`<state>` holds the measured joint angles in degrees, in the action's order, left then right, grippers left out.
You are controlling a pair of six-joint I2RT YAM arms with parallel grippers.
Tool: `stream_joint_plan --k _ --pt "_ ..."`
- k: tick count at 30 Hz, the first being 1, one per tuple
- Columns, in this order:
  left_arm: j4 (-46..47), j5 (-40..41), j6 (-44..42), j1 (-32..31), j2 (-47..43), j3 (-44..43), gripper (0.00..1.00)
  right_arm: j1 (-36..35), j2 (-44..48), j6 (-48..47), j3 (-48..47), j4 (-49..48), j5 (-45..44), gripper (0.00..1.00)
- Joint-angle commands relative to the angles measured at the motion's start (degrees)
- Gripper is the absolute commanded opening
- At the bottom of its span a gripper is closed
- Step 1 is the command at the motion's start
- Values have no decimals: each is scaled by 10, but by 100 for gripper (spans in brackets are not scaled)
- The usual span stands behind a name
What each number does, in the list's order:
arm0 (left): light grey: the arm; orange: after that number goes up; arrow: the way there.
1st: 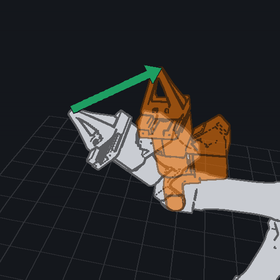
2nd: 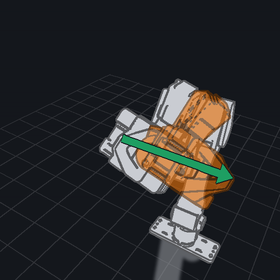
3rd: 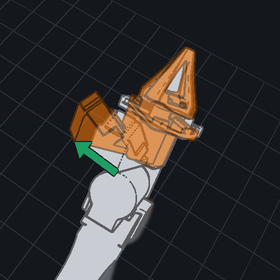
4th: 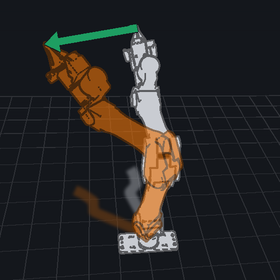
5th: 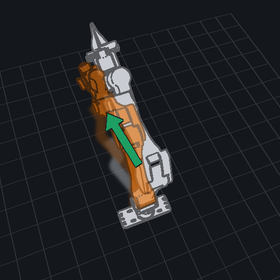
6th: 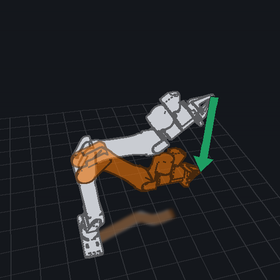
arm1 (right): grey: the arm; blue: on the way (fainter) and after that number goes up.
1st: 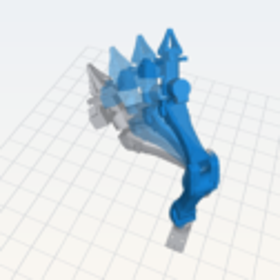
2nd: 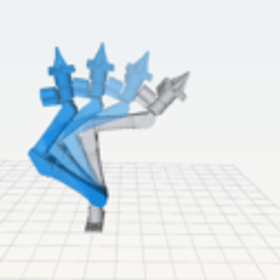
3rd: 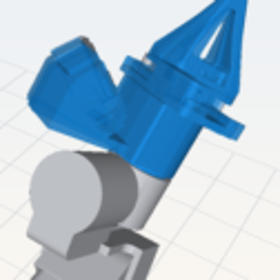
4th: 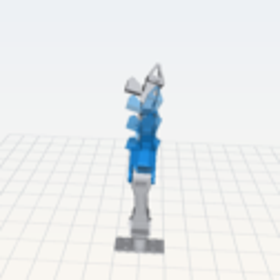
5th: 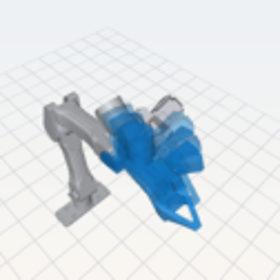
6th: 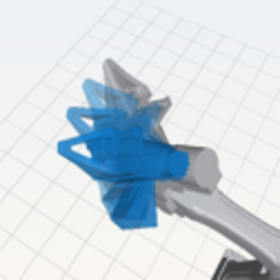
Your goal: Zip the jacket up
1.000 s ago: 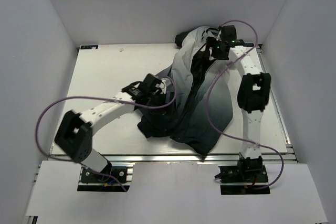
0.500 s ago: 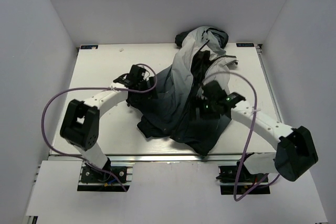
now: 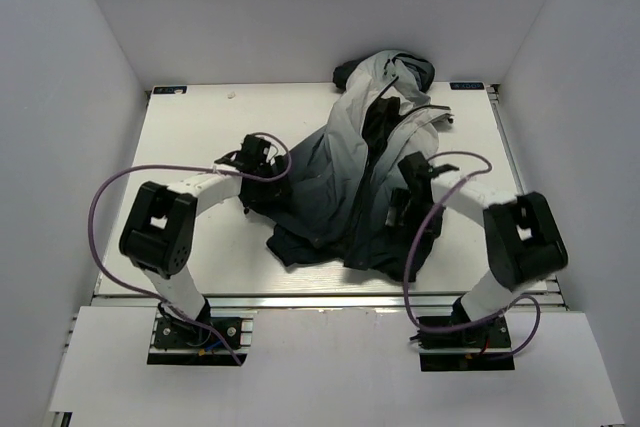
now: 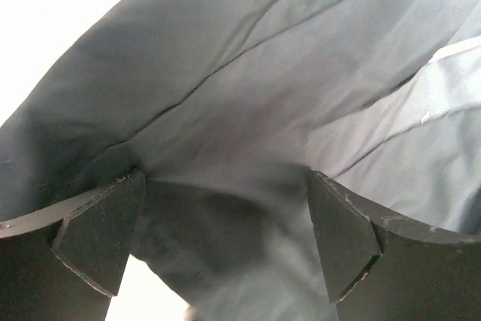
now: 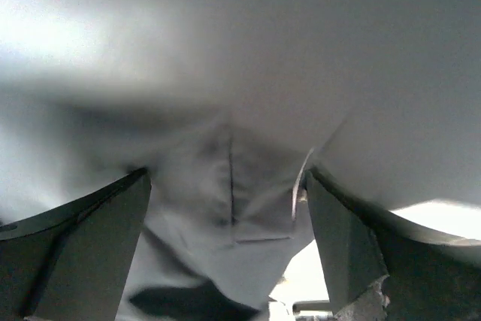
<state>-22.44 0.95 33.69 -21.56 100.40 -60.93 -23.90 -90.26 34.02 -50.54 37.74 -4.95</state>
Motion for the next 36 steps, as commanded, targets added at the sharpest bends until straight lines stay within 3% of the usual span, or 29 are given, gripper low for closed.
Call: stream_joint_plan --k 1,3,6,10,19,23,28,36 --pt "-25 -30 30 1 -63 80 98 56 -94 -68 -67 -89 -80 90" --pt "-19 -72 41 0 -125 115 98 71 -160 -114 -153 -125 -97 89" --pt "-12 -117 58 -8 -207 178 98 79 -256 -161 -319 -103 -78 89" --pt "-13 -119 64 -13 -285 182 98 74 -271 -188 -431 -52 -40 89" --pt "-14 -91 9 -13 -318 77 98 40 48 -232 -186 -67 89 89" --pt "-24 -75 -7 -13 -325 55 98 -66 84 -228 -151 -28 84 89" --pt "-46 -55 -3 -13 -346 49 98 -151 55 -126 -134 8 50 88" --pt "-73 -41 5 -13 -393 72 98 -214 65 50 -88 106 -109 69"
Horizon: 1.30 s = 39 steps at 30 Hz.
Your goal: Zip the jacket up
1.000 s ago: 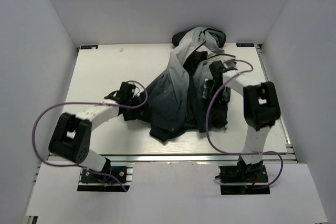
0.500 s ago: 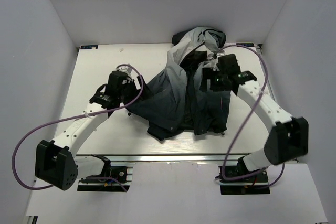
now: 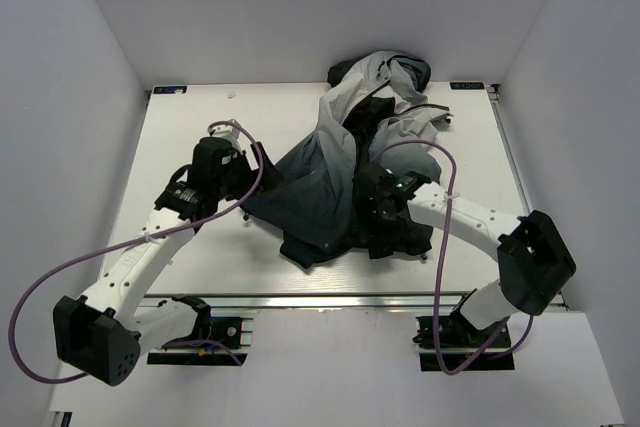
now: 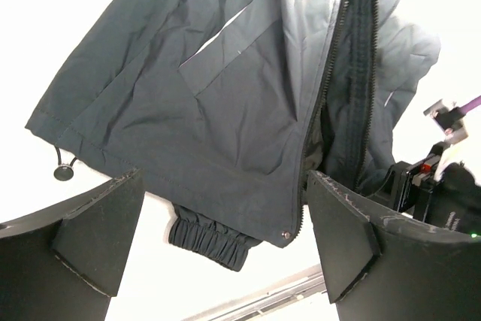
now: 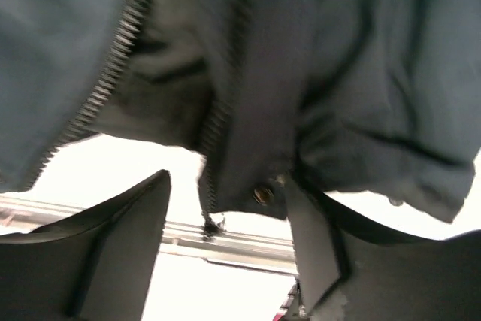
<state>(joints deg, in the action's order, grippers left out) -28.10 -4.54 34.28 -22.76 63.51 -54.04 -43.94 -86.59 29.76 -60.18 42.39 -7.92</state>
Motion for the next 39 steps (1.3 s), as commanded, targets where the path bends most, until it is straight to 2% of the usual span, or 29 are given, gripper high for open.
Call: stream_joint_plan --k 1,3,4,5,7,9,12,14,15,16,17,18,20,21,23,28,31,32,36,39 --pt "-17 14 -1 -1 -33 7 98 -15 46 100 17 70 -89 67" --pt "-11 13 -1 -1 -42 13 98 -15 76 113 53 75 -89 54" --pt "-8 13 -1 -1 -51 20 98 -15 87 121 64 74 -78 26" --pt "-5 13 0 -1 -57 24 98 -15 98 123 73 65 -73 20" --pt "-6 10 -1 -1 -65 25 98 -15 137 122 90 52 -50 14" --pt "-7 8 -1 -2 -73 30 98 -15 177 115 96 27 -29 0" --pt "-9 8 -3 -1 -89 42 98 -15 218 90 109 -8 5 0" --pt "-12 8 -1 -1 -98 46 98 -15 225 74 86 10 6 0" --pt "-12 8 0 -1 -101 50 98 -15 226 72 69 67 -15 0" --pt "-12 5 0 -1 -102 52 98 -15 220 72 14 111 -91 0" --pt "-10 2 -1 -1 -102 53 98 -15 211 74 -20 161 -128 0" --pt "-12 1 -1 -1 -102 54 98 -15 186 89 -56 261 -167 0" --pt "-19 3 1 -1 -102 56 98 -26 161 88 -134 318 -217 0" --pt "-20 4 2 -1 -102 57 98 -38 140 88 -143 327 -227 0" --pt "-27 5 3 -1 -102 61 98 -79 116 88 -136 309 -210 0" --pt "-58 16 3 -1 -100 64 98 -202 -32 115 -118 233 -169 0" --pt "-71 21 1 -1 -101 73 98 -221 -94 106 -97 137 -132 0" --pt "-73 21 1 -1 -101 75 98 -222 -104 97 -89 70 -112 0" --pt "-87 15 0 -1 -98 75 98 -222 -126 61 -42 -67 -5 0" --pt "-86 4 0 -1 -103 83 98 -222 -117 53 -16 -108 28 36"
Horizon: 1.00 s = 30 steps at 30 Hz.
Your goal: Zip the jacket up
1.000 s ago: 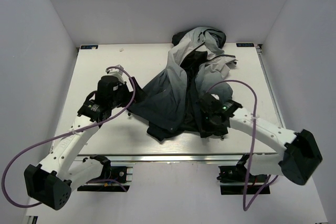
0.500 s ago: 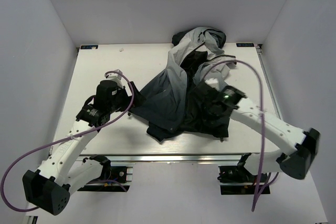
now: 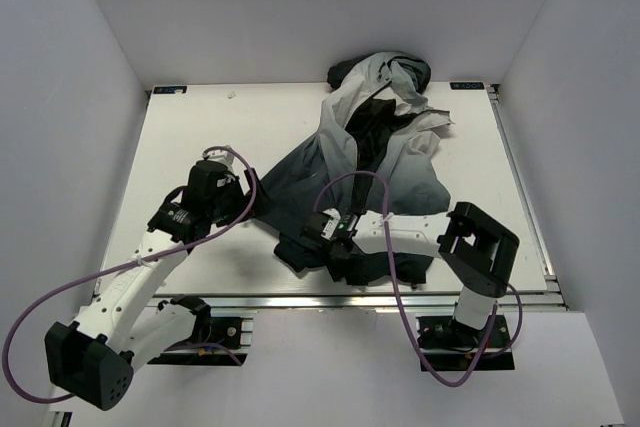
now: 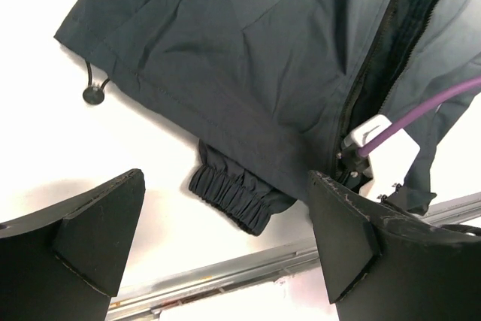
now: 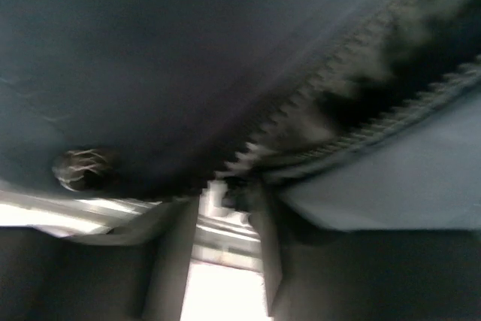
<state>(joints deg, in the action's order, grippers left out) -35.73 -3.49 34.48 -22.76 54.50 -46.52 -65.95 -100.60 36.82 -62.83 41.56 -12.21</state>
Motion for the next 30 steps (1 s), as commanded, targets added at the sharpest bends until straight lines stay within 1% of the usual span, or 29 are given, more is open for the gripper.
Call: stream_joint_plan --k 1,4,8,11,14,15,19,25,30 --pt "-7 -9 -2 -1 -13 9 98 -2 29 -17 15 -100 70 46" --pt "-5 -17 -1 -1 -13 12 98 -2 75 -17 24 -85 61 52" --pt "-8 -20 -8 -1 -9 6 98 -2 160 11 49 -56 48 54" --pt "-11 -19 -13 -1 -9 2 98 -1 190 58 68 -29 32 55" --pt "-10 -22 -16 -1 -9 -1 98 -1 202 112 81 -7 11 56" --pt "-8 -25 -17 -1 -9 -1 98 -1 202 128 88 -2 -4 60" --pt "0 -37 -19 -1 -4 1 98 -1 187 207 96 26 -33 62" --pt "2 -44 -16 -1 -11 13 98 -1 172 227 139 -79 -32 62" --pt "10 -48 -8 -1 -40 36 98 -1 159 253 146 -87 -94 63"
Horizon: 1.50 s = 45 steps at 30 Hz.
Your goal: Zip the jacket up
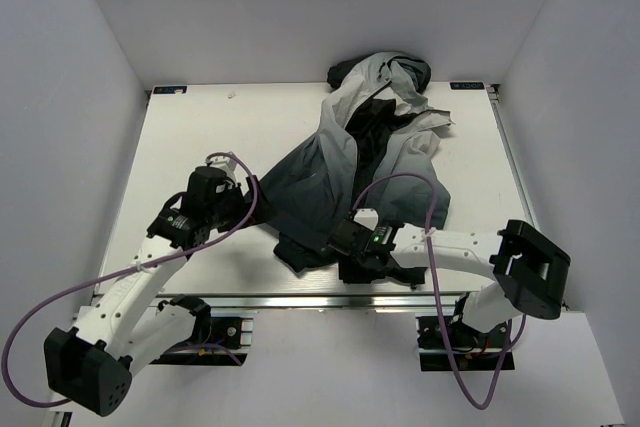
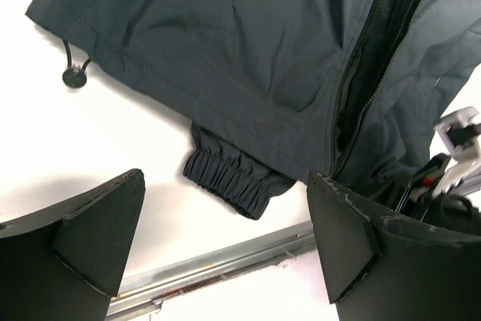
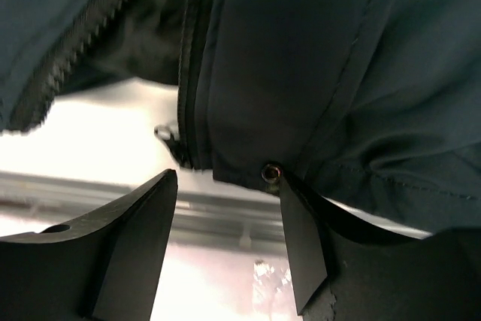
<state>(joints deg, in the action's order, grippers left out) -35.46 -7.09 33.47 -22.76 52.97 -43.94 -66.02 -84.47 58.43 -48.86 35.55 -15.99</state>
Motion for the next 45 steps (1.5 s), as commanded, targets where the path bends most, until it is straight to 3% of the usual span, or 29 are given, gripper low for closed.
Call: stream_joint_plan --k 1,10,22,25,29,31,34,36,41,45 --pt "6 -12 3 -2 -25 12 98 0 -3 44 8 -29 -64 63" --pt "-8 -4 3 -1 -23 9 98 0 -30 96 5 1 -123 63" --pt "-15 17 -7 -1 -17 4 98 0 -90 76 35 -10 -48 61" --pt "-18 20 -10 -1 -15 -4 98 0 -87 70 43 -16 -48 56" --pt "-6 -6 -21 -1 -10 -14 98 2 -84 48 54 -43 -35 26" --pt "3 -29 -31 -1 -6 -16 98 9 -75 34 61 -57 -31 22" --pt "30 -110 -63 -2 2 -11 98 26 -43 16 97 -106 -8 12" --pt "54 -184 -98 -2 11 -6 98 36 -6 -2 131 -139 17 1" --pt "66 -284 -179 -34 77 -29 98 48 87 -48 167 -195 46 0" --pt "84 -235 -227 -121 114 -52 98 67 162 -76 185 -196 59 0"
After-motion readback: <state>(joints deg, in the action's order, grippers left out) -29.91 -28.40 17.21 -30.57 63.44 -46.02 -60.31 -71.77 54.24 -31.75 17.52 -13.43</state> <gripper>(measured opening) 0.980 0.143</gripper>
